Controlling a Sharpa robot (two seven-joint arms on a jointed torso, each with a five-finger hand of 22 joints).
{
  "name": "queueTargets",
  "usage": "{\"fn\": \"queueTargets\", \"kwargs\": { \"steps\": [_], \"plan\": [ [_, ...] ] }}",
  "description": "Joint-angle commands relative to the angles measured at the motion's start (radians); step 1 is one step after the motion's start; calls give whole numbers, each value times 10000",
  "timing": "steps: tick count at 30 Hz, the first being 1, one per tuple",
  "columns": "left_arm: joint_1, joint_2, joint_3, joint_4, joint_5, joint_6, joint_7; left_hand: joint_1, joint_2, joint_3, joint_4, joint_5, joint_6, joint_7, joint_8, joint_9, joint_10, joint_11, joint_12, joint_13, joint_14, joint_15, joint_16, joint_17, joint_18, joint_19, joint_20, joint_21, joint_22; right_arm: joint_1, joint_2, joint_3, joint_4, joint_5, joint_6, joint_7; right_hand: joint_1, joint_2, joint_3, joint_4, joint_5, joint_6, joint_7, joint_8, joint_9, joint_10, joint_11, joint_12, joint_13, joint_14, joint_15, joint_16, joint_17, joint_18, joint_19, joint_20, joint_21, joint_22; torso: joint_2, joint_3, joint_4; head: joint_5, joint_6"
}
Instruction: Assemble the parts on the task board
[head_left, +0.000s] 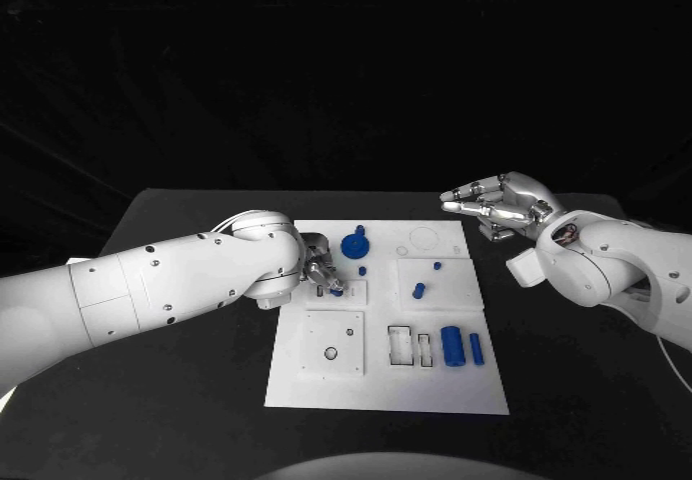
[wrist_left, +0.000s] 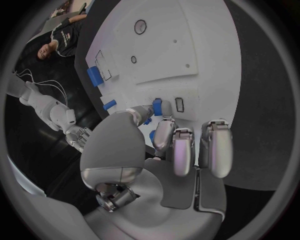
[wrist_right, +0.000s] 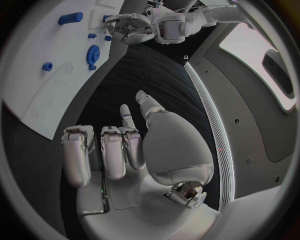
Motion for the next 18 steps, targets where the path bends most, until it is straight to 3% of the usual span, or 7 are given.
{"fn": "queueTargets", "kwargs": {
  "steps": [1, 18],
  "plan": [
    [-42, 78, -35, -23, -33, 305, -9, -166, 26, 701, -856, -43, 243, -167, -58, -22, 88, -48, 32, 28, 1038, -68, 30, 2631, -73, 666, -78, 40, 1541, -8, 18, 0, 0, -28, 85, 95, -47, 69, -61, -17, 34, -67, 1, -2, -13, 987, 31, 35, 2634, 1044, 94, 40, 2634, -79, 435, 69, -42, 1386, -3, 4, 3, -5, 0],
    [-32, 207, -33, -195, 52, 518, 1, -698, 186, -130, -475, -27, 581, -252, -201, -68, 209, -117, 144, 209, 1038, -126, 30, 2631, -88, 691, -143, 75, 1619, -7, 11, 0, 20, -17, 76, 99, -46, 92, -67, -18, 70, -80, 4, -8, -15, 987, 32, 35, 2634, 1044, 94, 40, 2634, -59, 389, 77, -83, 1300, -3, 1, 2, -26, -5]
  ]
}}
